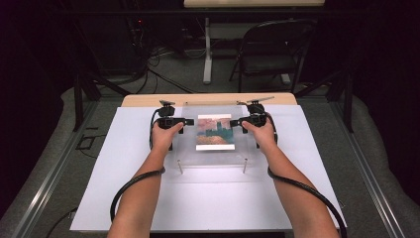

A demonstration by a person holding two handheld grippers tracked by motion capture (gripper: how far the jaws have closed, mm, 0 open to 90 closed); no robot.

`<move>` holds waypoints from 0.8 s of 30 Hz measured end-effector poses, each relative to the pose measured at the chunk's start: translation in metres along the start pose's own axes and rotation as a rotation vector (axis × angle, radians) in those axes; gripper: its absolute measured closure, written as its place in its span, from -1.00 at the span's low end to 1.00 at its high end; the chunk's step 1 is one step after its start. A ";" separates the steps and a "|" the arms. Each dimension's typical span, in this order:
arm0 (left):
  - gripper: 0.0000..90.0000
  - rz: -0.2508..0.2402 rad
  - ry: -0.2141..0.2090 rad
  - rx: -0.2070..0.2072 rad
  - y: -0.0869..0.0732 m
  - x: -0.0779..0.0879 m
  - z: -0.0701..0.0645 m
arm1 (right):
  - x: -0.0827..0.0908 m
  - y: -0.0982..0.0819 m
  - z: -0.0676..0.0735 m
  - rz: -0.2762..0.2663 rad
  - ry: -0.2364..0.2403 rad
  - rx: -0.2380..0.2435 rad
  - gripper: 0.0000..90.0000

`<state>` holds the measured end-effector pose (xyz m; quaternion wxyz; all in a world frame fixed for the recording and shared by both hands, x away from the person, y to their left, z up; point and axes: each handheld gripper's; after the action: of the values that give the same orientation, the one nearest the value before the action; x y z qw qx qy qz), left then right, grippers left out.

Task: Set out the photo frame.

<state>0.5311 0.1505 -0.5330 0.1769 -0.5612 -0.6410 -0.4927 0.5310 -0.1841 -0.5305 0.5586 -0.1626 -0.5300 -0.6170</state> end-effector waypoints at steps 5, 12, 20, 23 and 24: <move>-0.26 -0.003 0.005 -0.009 0.000 0.004 -0.003 | 0.004 0.001 0.003 -0.007 -0.011 0.009 -0.40; -0.24 -0.012 0.017 -0.022 0.001 0.011 -0.009 | 0.012 0.001 0.010 -0.012 -0.032 0.032 -0.40; -0.18 -0.018 0.020 -0.038 0.002 0.023 -0.015 | 0.021 0.001 0.017 -0.022 -0.049 0.063 -0.39; -0.13 -0.025 0.023 -0.042 0.001 0.028 -0.017 | 0.027 0.001 0.020 -0.025 -0.056 0.077 -0.38; -0.12 -0.027 0.026 -0.048 0.001 0.033 -0.019 | 0.029 0.001 0.022 -0.030 -0.058 0.086 -0.37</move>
<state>0.5156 0.1528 -0.4988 0.1649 -0.5503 -0.6341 -0.5176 0.5135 -0.1808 -0.4984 0.5400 -0.1483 -0.5747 -0.5968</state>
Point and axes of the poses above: each handheld gripper's, and its own axes: x roughly backward along the jaws, y roughly out of its top, z roughly to its left, and after that the axes turned 12 degrees about z, right-handed
